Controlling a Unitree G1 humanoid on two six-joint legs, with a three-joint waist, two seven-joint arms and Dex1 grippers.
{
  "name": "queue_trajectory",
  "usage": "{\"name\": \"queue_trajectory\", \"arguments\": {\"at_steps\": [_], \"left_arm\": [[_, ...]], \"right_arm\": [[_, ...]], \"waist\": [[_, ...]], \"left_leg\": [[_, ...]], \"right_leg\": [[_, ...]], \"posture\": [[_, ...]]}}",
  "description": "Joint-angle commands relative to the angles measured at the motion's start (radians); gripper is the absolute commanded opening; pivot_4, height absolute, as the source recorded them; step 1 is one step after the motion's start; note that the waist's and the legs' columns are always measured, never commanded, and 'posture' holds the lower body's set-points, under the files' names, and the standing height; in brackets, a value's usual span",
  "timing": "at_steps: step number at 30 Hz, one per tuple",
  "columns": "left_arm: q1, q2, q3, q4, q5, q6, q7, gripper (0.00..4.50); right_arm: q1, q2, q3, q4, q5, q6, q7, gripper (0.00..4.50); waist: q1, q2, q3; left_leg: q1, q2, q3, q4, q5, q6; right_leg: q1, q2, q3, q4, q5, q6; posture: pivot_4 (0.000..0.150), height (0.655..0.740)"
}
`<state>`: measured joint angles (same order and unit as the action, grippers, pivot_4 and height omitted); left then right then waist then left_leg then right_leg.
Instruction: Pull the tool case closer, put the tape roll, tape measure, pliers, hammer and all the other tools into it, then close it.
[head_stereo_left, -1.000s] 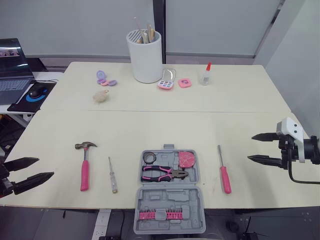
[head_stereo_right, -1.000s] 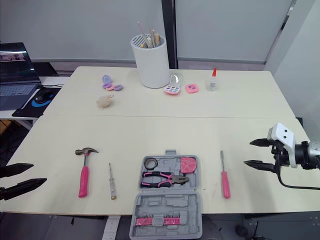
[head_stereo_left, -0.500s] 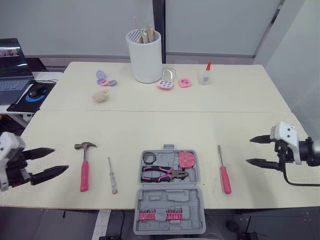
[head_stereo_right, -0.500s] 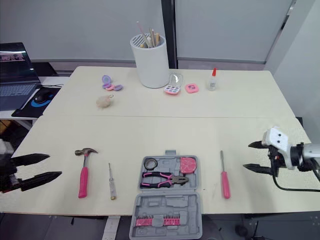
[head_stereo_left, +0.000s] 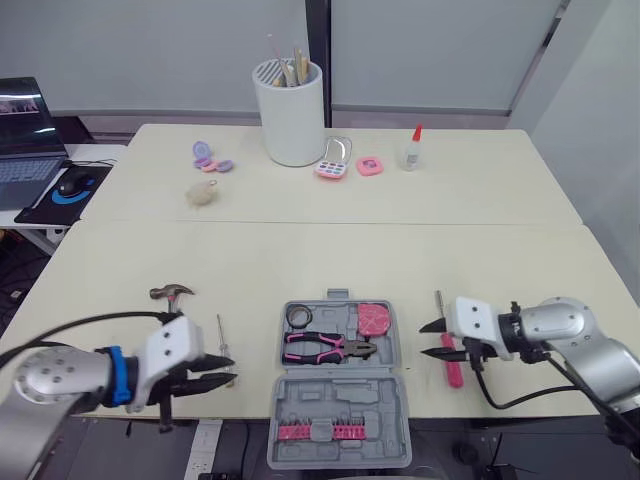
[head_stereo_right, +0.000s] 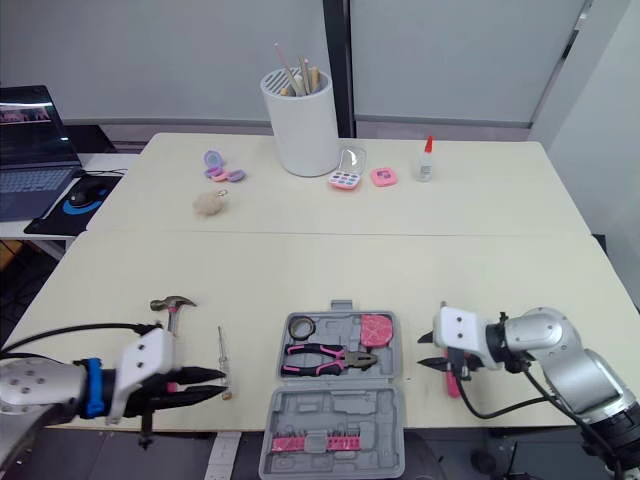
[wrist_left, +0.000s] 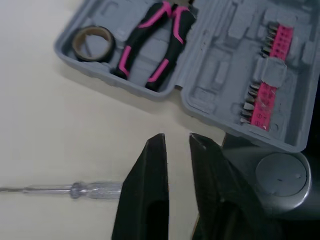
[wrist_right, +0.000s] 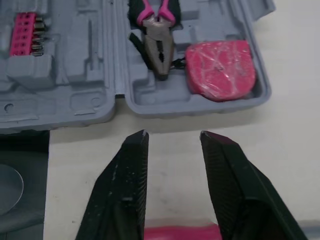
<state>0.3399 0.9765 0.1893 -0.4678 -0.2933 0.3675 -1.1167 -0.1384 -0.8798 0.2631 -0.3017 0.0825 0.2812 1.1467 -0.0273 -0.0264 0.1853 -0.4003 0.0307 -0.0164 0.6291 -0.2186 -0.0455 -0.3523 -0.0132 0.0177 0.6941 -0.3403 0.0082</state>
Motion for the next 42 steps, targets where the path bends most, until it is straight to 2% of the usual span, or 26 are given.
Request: {"name": "queue_trajectory", "arguments": {"at_steps": [1,4,11,20,32,42], "left_arm": [[-0.018,-0.011,-0.061,0.003,0.072,-0.038,0.05,0.0],[-0.05,-0.04,-0.134,0.015,0.106,-0.032,0.085,0.0],[-0.095,-0.073,-0.268,0.055,0.203,-0.061,0.131,0.0],[-0.154,-0.124,-0.346,0.085,0.234,-0.049,0.163,0.0],[-0.198,-0.176,-0.414,0.108,0.273,-0.033,0.194,0.0],[-0.27,-0.221,-0.427,0.142,0.29,-0.026,0.196,0.0]], "right_arm": [[0.016,-0.015,0.016,-0.034,-0.054,-0.026,-0.022,0.69],[0.027,-0.002,0.033,-0.04,-0.079,-0.021,-0.044,0.02],[0.056,0.01,0.077,-0.015,-0.148,-0.06,-0.076,0.02],[0.044,0.067,0.133,0.023,-0.197,-0.064,-0.097,0.02],[0.005,0.161,0.2,0.051,-0.226,-0.035,-0.1,0.02],[-0.039,0.195,0.174,0.077,-0.213,-0.013,-0.112,0.02]], "waist": [[0.002,0.0,0.0],[0.002,0.0,0.0],[0.001,0.0,0.0],[0.0,0.0,0.0],[0.0,0.0,0.0],[0.0,-0.001,-0.001]], "left_leg": [[0.0,0.0,0.0,0.0,0.0,0.0],[0.0,0.0,0.0,0.0,0.0,0.0],[0.0,0.0,-0.001,0.0,0.0,0.0],[0.0,0.0,-0.001,0.001,0.0,0.0],[0.0,0.0,-0.001,0.001,0.0,0.0],[0.002,-0.001,-0.002,0.002,0.001,0.001]], "right_leg": [[0.0,0.0,0.0,0.0,0.0,0.0],[0.0,0.0,0.0,0.0,0.0,0.0],[0.0,0.001,0.0,0.0,0.0,0.0],[0.0,0.001,0.0,0.001,0.0,0.0],[0.001,0.001,0.0,0.002,0.0,0.0],[0.003,0.001,-0.001,0.002,0.001,0.001]], "posture": [[0.15,0.74],[0.15,0.74],[0.15,0.74],[0.15,0.74],[0.15,0.74],[0.15,0.74]]}}
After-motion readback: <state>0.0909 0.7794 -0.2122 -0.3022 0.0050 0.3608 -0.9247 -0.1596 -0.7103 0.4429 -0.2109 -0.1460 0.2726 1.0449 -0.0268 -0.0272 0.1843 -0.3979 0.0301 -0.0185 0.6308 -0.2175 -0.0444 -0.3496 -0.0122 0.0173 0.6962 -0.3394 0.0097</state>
